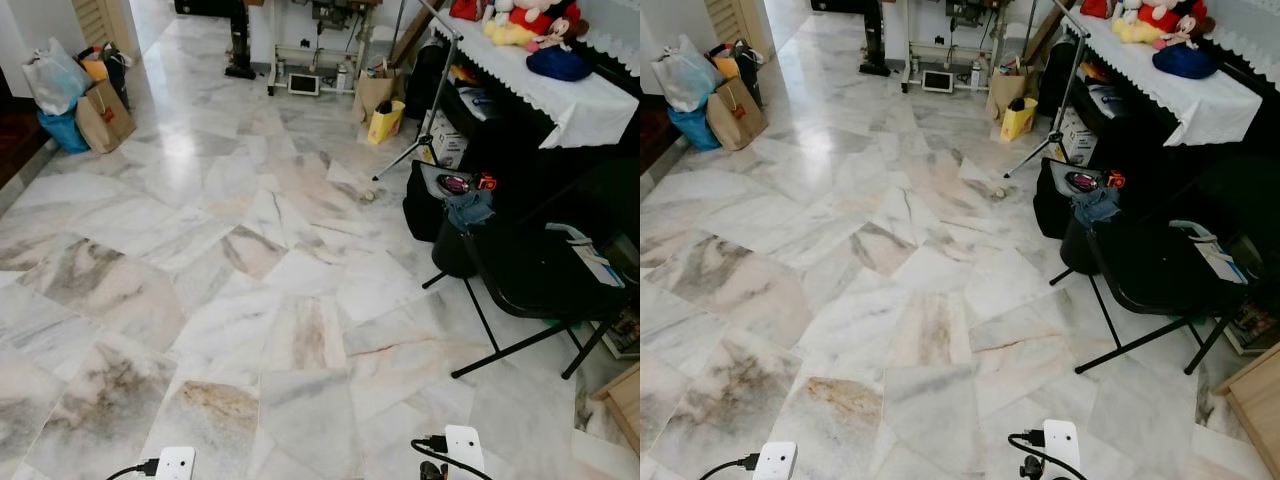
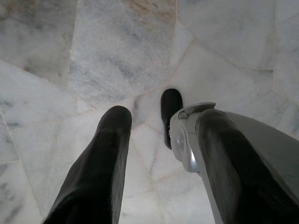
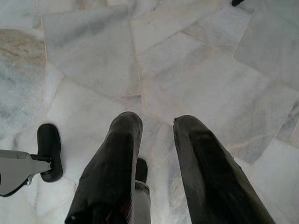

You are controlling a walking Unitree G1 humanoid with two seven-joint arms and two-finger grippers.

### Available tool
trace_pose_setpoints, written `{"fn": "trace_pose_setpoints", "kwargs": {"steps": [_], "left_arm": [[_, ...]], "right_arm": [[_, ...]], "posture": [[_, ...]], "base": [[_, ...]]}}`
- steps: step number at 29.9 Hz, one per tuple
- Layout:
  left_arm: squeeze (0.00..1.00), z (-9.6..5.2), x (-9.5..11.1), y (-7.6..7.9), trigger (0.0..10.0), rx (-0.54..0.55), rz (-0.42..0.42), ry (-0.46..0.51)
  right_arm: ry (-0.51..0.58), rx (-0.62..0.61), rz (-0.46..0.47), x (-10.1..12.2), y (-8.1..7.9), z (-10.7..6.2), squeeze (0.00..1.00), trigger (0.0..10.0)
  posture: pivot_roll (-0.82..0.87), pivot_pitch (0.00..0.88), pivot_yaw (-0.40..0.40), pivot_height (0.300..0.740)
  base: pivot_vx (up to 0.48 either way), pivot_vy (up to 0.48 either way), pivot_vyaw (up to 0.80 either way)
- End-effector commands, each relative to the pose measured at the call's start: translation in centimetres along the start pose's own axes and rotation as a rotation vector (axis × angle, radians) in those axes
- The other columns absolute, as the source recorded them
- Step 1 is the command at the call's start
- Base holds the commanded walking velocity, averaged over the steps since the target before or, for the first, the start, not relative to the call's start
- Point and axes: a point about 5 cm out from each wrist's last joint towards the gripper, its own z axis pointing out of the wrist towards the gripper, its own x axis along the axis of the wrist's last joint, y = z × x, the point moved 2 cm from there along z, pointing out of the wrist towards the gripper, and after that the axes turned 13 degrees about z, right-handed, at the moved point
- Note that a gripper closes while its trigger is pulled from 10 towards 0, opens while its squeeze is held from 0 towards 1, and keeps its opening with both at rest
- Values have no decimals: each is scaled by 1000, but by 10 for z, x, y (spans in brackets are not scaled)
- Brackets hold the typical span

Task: Hang keys on a hook

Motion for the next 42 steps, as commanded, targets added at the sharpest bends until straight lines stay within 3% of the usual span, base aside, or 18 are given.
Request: {"fn": "trace_pose_setpoints", "kwargs": {"steps": [1, 10, 15, 25, 35, 42], "left_arm": [[0, -1, -6, 2, 10000, -9, 5, -13], [0, -3, -8, -11, 10000, 0, 90, -8], [0, -4, -11, -21, 10000, 10, 115, -14], [0, 0, 6, -5, 10000, -29, 113, 43], [0, -1, 3, -8, 10000, -10, 104, 39], [0, -2, -1, -9, 10000, -5, 66, 29]], "right_arm": [[-1, -12, 17, -1, 5, -1, 0, 10000], [-3, -5, 56, -7, -1, -1, 0, 10000], [-42, 1, 14, -21, 2, -3, 0, 10000], [-57, -53, 18, -25, 15, -6, 0, 10000], [-29, -37, 35, -17, 15, -5, 0, 10000], [-26, -59, 59, -17, 20, -6, 0, 10000]], "posture": [[143, 0, -113, 740], [154, 0, -66, 740], [140, 0, -52, 740], [132, 0, -67, 740], [148, 0, -81, 740], [143, 0, -75, 740]], "base": [[0, 0, 0], [0, 0, 0], [0, 0, 0], [0, 0, -362], [0, 0, -726], [0, -343, -715]]}}
